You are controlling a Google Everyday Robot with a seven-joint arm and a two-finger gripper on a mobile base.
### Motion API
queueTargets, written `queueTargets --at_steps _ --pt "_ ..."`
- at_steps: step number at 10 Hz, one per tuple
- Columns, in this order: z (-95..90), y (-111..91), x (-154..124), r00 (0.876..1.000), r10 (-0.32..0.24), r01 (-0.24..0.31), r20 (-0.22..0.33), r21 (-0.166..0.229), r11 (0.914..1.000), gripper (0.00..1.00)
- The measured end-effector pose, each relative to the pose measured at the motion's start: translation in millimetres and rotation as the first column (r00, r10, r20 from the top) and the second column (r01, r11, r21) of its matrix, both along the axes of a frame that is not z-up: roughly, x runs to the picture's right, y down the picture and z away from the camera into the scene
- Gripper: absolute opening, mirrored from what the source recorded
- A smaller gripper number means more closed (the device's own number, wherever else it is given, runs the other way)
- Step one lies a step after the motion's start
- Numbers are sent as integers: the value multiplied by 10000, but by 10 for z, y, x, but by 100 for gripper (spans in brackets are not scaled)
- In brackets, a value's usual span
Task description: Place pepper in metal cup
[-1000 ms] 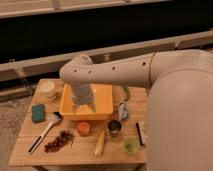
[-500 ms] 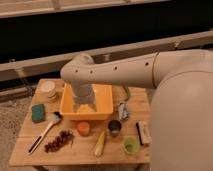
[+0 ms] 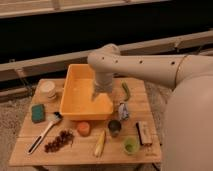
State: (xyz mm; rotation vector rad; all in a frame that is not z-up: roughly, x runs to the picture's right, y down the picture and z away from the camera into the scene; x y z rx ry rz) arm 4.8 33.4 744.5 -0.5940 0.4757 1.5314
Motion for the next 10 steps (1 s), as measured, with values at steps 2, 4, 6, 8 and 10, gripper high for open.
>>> queueTargets --at_steps 2,4,6,8,10 --pt "283 -154 321 9998 170 -171 57 54 9998 65" --pt "638 -298 674 9994 326 -328 110 140 9994 65" --pt "901 -421 970 9989 470 -472 89 338 9983 65" --pt "1142 -476 1179 9983 569 -557 -96 1023 9932 65" --pt "1439 -463 1210 9988 284 -200 -401 1978 9800 65"
